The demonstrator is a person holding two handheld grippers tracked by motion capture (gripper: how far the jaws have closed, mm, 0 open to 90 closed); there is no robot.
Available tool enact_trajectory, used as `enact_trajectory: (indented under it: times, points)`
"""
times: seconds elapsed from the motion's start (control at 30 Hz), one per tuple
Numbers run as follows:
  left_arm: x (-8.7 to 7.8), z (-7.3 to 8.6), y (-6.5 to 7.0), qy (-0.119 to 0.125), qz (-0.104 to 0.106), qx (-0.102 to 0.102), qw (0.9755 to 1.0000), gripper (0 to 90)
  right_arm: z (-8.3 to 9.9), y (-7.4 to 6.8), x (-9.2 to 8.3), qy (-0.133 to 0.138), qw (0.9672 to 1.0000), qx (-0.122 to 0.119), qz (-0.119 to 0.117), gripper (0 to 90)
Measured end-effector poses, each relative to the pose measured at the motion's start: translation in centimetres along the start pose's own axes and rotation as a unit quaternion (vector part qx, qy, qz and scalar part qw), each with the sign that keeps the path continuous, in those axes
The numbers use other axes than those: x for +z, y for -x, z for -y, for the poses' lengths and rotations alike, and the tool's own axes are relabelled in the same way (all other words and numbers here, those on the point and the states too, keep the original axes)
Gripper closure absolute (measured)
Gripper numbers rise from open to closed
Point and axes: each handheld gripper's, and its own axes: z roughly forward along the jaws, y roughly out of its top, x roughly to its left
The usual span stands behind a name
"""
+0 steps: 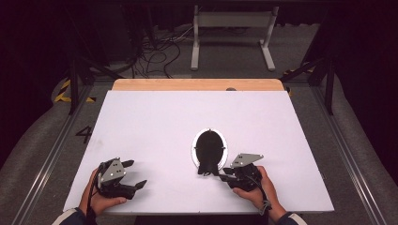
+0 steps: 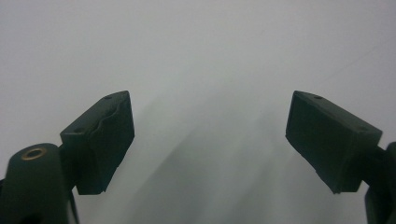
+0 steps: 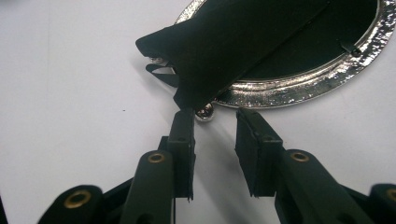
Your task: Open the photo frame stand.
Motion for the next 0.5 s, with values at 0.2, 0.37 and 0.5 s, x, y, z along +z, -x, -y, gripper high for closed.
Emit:
enact_trajectory:
  times: [0.2,0.37,0.5]
  points:
    - [0.1,-0.1,0.1,-0.003,0.000,0.001,1.0000,15.6,-0.3,-0.2,0.0,-0.022,0.9997,-0.004,-0.012,64.2]
    - [0.3,-0.1,0.1,-0.006,0.001,0.001,1.0000,15.5,-0.7,-0.4,0.4,-0.029,0.9994,-0.006,-0.017,64.5]
    - [0.5,-0.1,0.0,-0.012,-0.001,-0.003,0.9999,15.5,-1.2,-0.1,0.9,-0.027,0.9990,0.009,-0.036,64.6]
